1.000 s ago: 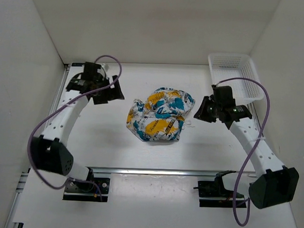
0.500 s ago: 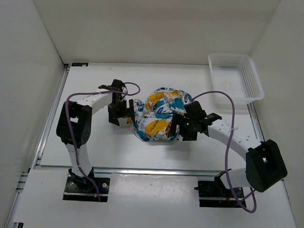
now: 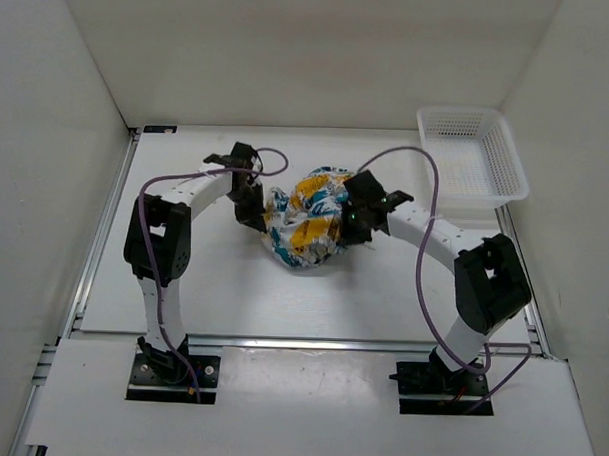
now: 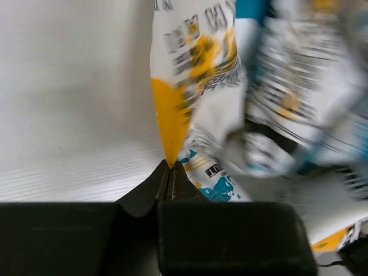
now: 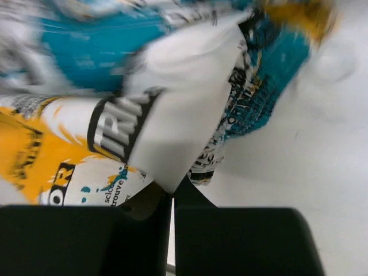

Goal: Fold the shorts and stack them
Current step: Flatten the shorts out

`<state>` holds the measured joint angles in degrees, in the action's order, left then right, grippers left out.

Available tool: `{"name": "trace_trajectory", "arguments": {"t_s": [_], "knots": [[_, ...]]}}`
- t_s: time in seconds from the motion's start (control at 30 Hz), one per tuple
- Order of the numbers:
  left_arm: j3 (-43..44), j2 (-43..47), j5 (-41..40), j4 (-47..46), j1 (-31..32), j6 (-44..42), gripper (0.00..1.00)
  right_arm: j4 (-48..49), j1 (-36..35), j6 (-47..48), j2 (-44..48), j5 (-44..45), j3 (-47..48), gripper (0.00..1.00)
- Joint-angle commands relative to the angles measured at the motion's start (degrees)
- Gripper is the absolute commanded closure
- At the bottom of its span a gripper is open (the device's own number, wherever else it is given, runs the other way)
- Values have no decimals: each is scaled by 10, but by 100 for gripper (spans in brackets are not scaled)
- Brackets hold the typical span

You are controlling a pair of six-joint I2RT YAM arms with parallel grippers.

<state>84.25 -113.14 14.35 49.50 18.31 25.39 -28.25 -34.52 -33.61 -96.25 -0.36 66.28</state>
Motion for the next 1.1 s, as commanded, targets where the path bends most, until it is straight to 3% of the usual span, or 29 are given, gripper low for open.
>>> {"name": "trace_trajectory", "arguments": {"t_s": [0.0,0.17,0.23,0.33,0.4,0.43,0.47,0.5,0.53,0.57,0.6,0.63,0.67,0.73,0.77,0.8,0.87,0.9,0.93,1.0,1.03,1.07], "knots": [[131,49,16,41,-25,-6,90,-53,15,74,25,81,166,100],[405,65,11,153,-57,-6,90,-158,58,151,41,106,399,100],[441,83,6,168,-65,-6,90,-166,65,178,59,106,463,100],[416,142,6,168,-71,-6,90,-173,65,196,133,112,447,100],[325,203,6,162,-71,-6,90,-173,65,196,175,112,369,100],[280,229,-1,151,-71,-6,85,-173,65,196,196,106,332,100],[230,257,-1,140,-71,-6,70,-173,65,196,242,100,290,100],[126,313,-7,111,-65,-6,51,-173,65,196,267,100,247,100],[74,338,-12,94,-65,0,18,-168,65,188,315,89,149,93],[26,360,-13,78,-65,5,8,-167,65,176,337,89,97,58],[-45,385,-13,59,-65,11,0,-161,65,165,355,89,50,39],[-71,385,-25,59,-65,11,0,-161,76,140,376,97,-20,30],[-91,385,-25,54,-65,19,0,-167,76,127,376,97,-41,28],[-125,379,-31,48,-65,27,10,-180,84,85,391,97,-77,28],[-131,379,-37,42,-65,27,20,-180,84,73,391,97,-85,33],[-138,373,-43,42,-65,34,45,-180,90,61,404,97,-91,47],[-145,365,-66,42,-65,41,67,-180,90,39,411,97,-103,61],[-145,351,-66,42,-65,41,75,-180,98,34,411,97,-111,76],[-157,351,-71,42,-65,46,83,-188,108,28,411,91,-120,81],[-169,343,-71,35,-65,54,83,-195,125,17,417,76,-134,93],[-181,326,-71,30,-59,60,83,-200,132,8,425,65,-157,93],[-182,317,-65,30,-59,60,69,-200,139,2,431,49,-173,93]]}}
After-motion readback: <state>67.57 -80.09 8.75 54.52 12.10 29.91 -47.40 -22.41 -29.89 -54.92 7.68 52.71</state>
